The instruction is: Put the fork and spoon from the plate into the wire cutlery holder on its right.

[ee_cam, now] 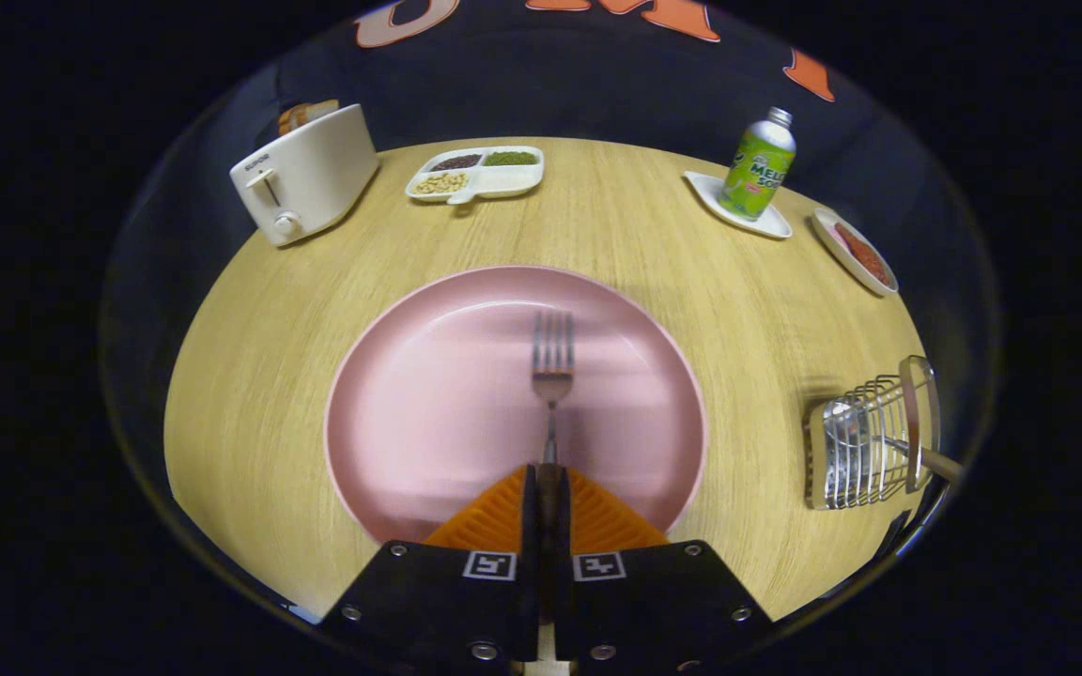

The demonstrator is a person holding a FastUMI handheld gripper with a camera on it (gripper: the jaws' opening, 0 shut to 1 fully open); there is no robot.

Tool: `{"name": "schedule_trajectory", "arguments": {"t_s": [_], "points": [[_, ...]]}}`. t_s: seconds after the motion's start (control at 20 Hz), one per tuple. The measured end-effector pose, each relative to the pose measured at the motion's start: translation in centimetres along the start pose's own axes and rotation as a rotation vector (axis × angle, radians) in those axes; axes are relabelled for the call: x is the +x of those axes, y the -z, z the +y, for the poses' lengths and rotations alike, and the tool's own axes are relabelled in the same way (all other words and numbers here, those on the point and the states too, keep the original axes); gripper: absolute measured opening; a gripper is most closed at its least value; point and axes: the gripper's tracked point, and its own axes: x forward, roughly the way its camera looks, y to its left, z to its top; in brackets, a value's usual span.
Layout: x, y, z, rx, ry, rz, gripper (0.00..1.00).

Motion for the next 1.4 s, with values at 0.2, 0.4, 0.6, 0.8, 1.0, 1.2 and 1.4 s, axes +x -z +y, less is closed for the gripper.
{"name": "schedule_trajectory", "arguments": {"t_s": [0.2,0.4,0.6,0.8,1.0,1.2,1.4], "points": [[-1.3,-0.5,0.6,-0.015,-0.037,-0.032,0.02],[-4.1,-1.6,-0.2,0.017,-0.071,-0.053,0.01],[-7.4,-2.6,-3.1,0.023,-0.066,-0.067,0.01],[-10.4,-3.0,-6.7,0.026,-0.052,-0.063,0.01],[-12.9,-2.7,-10.9,-0.005,-0.014,-0.036,0.01],[-14.7,-2.5,-14.5,-0.033,0.003,0.016,0.01],[-15.8,-1.9,-17.4,-0.047,-0.009,0.093,0.01]]}}
